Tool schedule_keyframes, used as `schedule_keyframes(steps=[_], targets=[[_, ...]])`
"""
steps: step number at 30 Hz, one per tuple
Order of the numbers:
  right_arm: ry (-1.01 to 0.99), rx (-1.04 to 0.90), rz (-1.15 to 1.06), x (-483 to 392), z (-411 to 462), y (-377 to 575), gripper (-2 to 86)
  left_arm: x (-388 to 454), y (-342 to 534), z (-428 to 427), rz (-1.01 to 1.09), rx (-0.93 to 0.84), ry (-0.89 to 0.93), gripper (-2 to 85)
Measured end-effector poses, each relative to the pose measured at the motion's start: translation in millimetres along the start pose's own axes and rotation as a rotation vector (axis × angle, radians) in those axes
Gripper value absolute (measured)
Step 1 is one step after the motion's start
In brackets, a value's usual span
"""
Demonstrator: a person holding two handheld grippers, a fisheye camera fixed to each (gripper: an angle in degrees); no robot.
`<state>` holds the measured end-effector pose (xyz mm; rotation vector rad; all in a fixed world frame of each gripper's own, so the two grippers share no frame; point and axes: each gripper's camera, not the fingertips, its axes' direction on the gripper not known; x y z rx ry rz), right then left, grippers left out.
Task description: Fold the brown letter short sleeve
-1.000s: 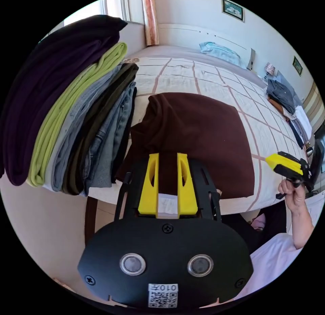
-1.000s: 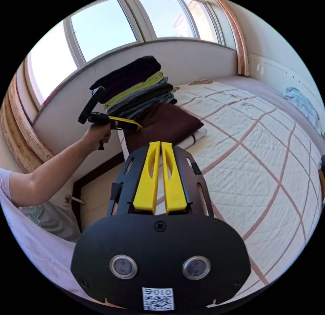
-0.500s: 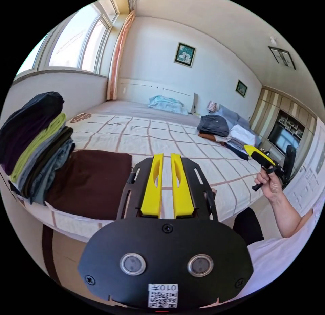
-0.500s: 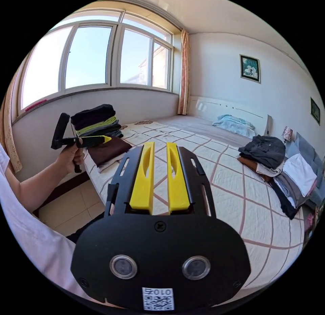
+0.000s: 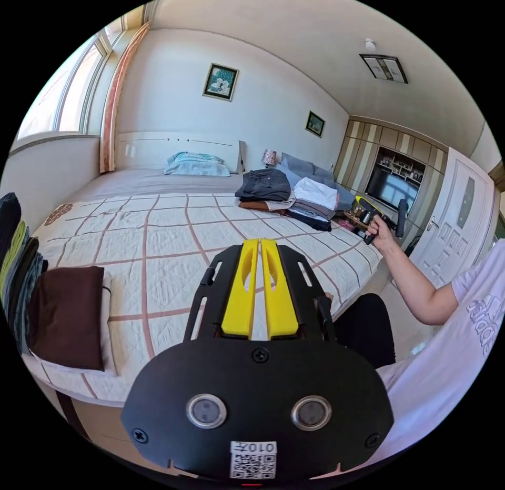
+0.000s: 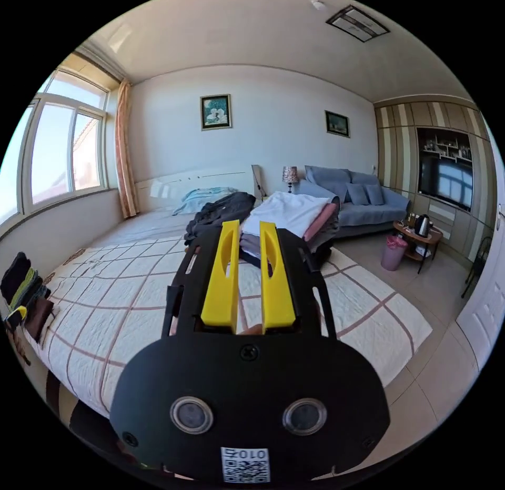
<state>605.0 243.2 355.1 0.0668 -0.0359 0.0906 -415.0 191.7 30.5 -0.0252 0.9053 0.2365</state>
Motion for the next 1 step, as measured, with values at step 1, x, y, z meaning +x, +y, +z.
schedule_keyframes(steps=[1], targets=[[-0.007,-0.044,0.041,32.4,32.0,-12.0,7.4,1.3,3.8,-0.3,-0.008,-0.029,-0.026,-0.1]])
